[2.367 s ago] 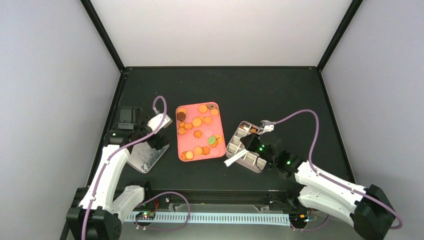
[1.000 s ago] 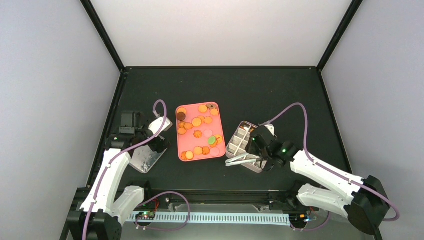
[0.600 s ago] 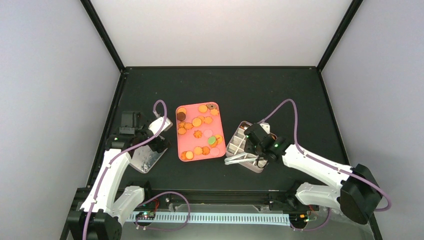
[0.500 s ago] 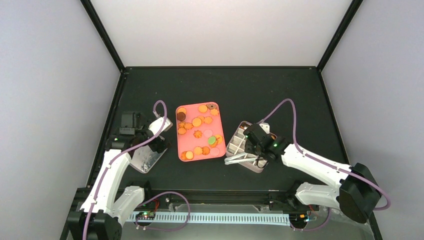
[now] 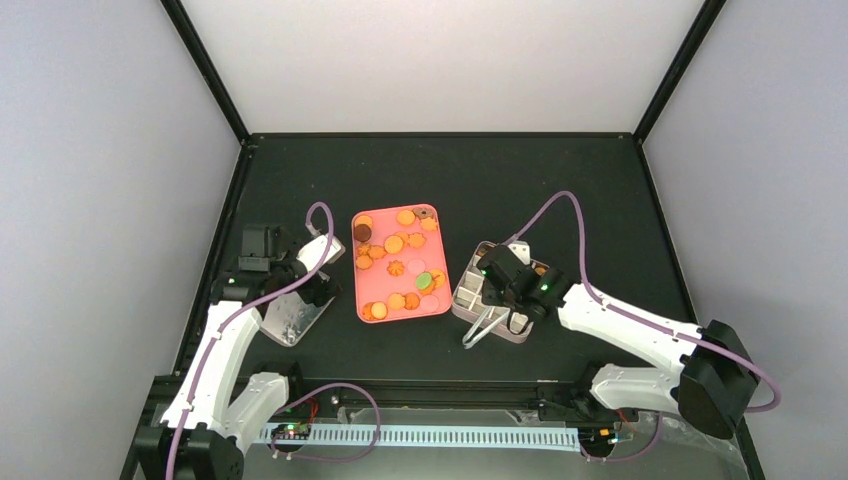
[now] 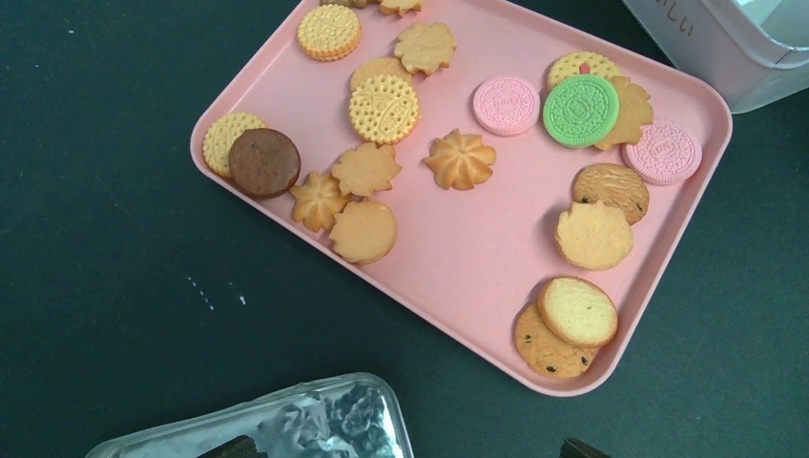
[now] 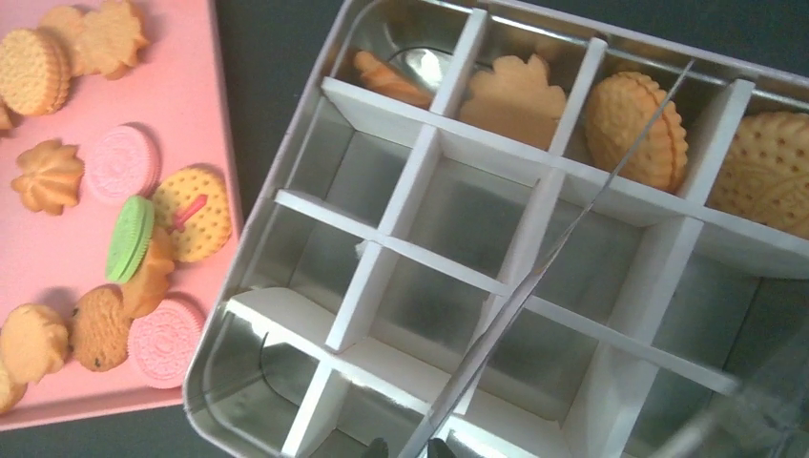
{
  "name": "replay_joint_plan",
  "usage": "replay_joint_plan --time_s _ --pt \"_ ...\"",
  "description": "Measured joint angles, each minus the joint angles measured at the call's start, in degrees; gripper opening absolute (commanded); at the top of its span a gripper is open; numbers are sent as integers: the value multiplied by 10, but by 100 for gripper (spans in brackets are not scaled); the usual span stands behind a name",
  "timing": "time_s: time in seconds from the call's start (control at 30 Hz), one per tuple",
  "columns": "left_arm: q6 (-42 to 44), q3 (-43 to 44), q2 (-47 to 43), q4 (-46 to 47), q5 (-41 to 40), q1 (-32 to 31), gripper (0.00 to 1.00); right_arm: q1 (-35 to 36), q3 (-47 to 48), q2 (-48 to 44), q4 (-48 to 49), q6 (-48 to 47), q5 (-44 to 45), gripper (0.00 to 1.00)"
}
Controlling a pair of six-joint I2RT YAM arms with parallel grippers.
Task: Pack the cookies
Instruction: Pick up the clamp from the packing box.
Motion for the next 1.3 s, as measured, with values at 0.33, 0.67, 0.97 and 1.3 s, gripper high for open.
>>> replay_joint_plan --time_s 0.33,0.67,0.97,1.3 --pt "0 0 -1 0 -1 0 83 26 9 5 -5 -1 14 2" --pt "0 0 -1 0 -5 0 83 46 12 56 -14 -6 24 30" --pt "0 -2 -1 0 -9 0 83 60 23 68 -30 -5 44 1" --pt "0 -2 -1 1 -9 0 83 98 54 75 -55 -14 80 1"
